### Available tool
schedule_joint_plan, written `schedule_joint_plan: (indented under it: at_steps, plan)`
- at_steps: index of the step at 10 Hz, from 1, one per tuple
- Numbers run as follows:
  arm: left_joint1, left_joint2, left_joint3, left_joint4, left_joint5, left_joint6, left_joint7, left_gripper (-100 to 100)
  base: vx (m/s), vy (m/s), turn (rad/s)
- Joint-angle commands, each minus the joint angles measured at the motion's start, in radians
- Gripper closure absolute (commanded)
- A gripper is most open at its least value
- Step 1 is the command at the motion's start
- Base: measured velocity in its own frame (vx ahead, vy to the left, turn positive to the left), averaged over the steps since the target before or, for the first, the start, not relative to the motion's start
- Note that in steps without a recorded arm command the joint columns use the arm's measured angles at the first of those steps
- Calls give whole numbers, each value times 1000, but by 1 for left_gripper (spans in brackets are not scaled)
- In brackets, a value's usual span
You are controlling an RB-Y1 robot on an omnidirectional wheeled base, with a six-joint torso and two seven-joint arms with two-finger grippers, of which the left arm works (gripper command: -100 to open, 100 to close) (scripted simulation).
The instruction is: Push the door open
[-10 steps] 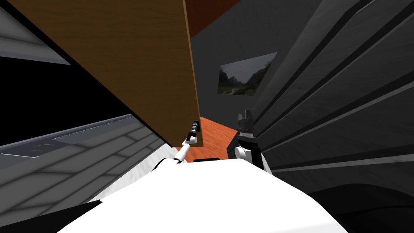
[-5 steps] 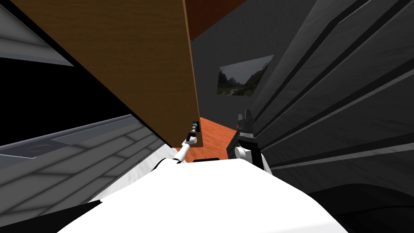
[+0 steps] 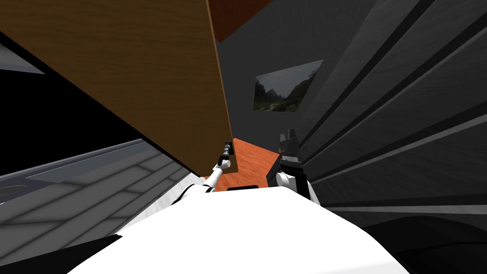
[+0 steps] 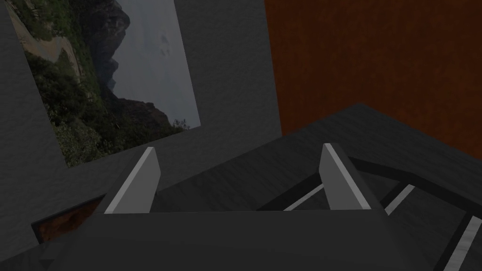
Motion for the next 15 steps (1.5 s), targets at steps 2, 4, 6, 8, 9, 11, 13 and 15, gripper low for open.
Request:
schedule_joint_plan:
  at_steps: [2, 4, 6, 8, 9, 11, 13, 15]
  plan:
    - [-8, 15, 21, 5, 58, -23, -58, 100, 121, -12, -32]
    - [-17, 12, 29, 16, 98, -37, -94, 100, 101, -13, -10]
    - [-25, 5, 37, 27, 137, -50, -130, 100, 98, -8, -14]
    - [-33, -6, 44, 37, 174, -63, -163, 100, 89, -12, 2]
    - [-37, -13, 47, 41, 191, -69, -179, 100, 91, -19, 0]
    - [-43, -28, 53, 50, 221, -79, -206, 100, 80, -24, -2]
    - [-52, -56, 61, 61, 261, -93, -243, 100, 90, -35, 9]
    - [-67, -24, 57, 98, 262, -109, -230, 100, 64, -2, 48]
